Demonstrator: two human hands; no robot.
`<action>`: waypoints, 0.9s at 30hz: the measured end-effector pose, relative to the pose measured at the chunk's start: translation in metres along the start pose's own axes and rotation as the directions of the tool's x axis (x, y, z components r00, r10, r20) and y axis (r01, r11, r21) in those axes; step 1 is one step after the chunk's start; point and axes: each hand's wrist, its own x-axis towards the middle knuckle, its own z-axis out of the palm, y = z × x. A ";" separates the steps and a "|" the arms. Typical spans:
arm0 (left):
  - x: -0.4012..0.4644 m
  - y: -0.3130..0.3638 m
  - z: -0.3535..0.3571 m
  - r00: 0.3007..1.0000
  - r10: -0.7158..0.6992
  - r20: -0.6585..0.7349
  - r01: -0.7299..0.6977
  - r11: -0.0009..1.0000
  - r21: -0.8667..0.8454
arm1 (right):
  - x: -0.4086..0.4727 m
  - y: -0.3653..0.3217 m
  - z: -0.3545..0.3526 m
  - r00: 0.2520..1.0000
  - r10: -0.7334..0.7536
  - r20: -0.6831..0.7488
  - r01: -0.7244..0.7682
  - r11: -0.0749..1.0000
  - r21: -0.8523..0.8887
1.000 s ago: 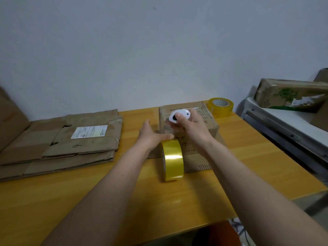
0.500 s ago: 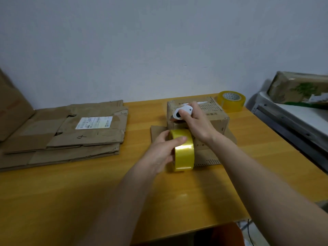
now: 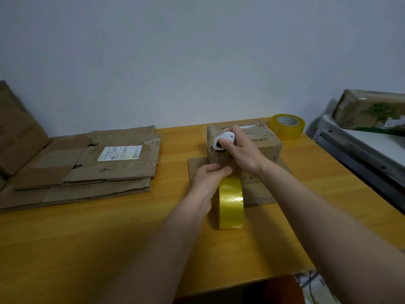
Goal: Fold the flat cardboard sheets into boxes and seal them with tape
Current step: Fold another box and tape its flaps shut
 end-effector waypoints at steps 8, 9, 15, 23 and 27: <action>0.014 -0.011 0.004 0.998 0.032 -0.044 -0.037 0.992 -0.122 | -0.028 -0.008 -0.016 0.991 -0.133 -0.001 0.133 0.991 0.030; 0.014 -0.011 0.004 0.998 0.037 -0.050 -0.043 0.993 -0.114 | -0.032 -0.005 -0.016 0.991 -0.133 0.010 0.132 0.991 0.017; 0.013 -0.011 -0.005 0.998 0.070 -0.005 -0.070 0.996 -0.048 | -0.036 0.002 -0.018 0.991 -0.123 0.047 0.122 0.992 0.026; 0.018 -0.009 -0.008 0.996 0.083 0.014 -0.083 0.997 0.002 | -0.034 0.015 -0.010 0.993 -0.104 0.051 0.107 0.992 -0.068; 0.019 -0.008 -0.008 0.997 0.077 0.012 -0.076 0.997 -0.019 | -0.031 0.016 -0.016 0.991 -0.111 0.068 0.119 0.985 -0.128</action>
